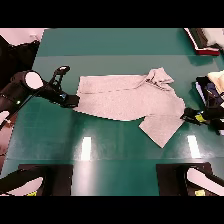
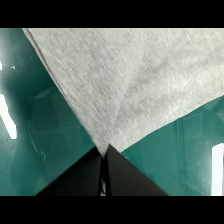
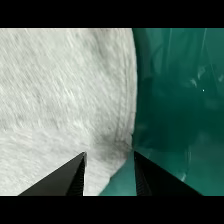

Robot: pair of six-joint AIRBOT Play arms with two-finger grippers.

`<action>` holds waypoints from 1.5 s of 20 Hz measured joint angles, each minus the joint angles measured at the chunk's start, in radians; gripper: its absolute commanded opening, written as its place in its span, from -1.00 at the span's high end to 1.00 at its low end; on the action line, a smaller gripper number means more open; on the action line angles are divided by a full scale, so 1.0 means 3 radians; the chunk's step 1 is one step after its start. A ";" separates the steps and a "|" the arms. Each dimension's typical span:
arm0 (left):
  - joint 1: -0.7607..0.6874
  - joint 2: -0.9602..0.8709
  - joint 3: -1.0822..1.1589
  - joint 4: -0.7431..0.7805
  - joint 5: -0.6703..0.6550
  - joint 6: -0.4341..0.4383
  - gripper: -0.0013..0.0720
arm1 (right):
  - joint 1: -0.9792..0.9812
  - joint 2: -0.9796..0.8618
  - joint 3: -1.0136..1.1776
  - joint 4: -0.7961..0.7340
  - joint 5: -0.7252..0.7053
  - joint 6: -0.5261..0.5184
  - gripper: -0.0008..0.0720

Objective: Fold the shirts.

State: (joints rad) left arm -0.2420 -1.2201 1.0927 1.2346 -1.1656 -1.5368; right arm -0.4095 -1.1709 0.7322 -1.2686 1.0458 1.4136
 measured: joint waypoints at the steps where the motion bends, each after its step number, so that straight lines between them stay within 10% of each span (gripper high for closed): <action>1: 0.0001 0.0000 0.0000 0.0000 -0.0006 0.0000 0.90 | 0.0009 -0.0005 0.0000 -0.0001 -0.0047 0.0009 0.09; 5: 0.0001 0.0000 0.0000 -0.0001 -0.0017 -0.0001 0.90 | 0.0072 -0.0022 -0.0006 -0.0008 -0.0211 0.0024 0.93; 17: 0.0000 0.0684 0.0277 0.0252 0.0048 -0.0327 0.90 | 0.0511 0.0819 0.0360 0.0066 -0.0245 -0.0083 0.93; 30: 0.0000 0.1378 0.2375 0.0357 -0.0004 -0.0272 0.90 | 0.0865 0.2078 0.2457 0.0047 -0.0294 0.0045 0.93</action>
State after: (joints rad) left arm -0.2420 -0.8066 1.8053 1.3418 -1.1667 -1.6184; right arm -0.1501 -0.5476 1.4693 -1.2545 0.9577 1.4269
